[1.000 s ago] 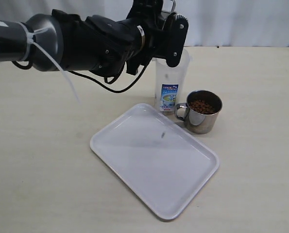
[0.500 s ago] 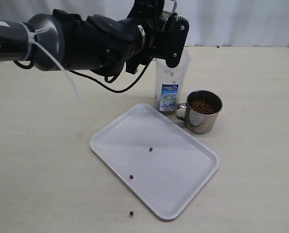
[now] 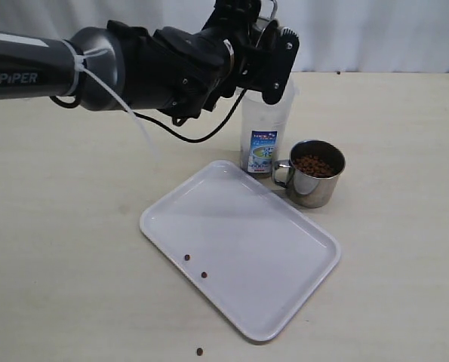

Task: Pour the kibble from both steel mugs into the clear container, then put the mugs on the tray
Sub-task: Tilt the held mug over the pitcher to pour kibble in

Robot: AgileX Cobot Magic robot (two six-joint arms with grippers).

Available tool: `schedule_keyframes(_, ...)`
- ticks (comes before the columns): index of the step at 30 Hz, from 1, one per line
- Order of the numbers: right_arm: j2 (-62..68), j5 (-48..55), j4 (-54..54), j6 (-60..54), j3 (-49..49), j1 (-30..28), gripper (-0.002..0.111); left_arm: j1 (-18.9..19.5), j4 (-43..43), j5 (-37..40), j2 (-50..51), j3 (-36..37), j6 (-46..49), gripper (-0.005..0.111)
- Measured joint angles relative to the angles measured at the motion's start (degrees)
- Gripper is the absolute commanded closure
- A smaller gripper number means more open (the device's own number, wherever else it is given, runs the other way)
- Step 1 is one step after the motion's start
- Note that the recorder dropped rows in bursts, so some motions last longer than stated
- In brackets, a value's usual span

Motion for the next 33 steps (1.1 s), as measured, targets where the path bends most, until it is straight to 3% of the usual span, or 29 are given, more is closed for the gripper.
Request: schedule_keyframes(33,0.0,0.0,0.0,0.0,0.0,0.0,0.103,0.0,0.0,0.1,0.0,0.0,9.3,0.107)
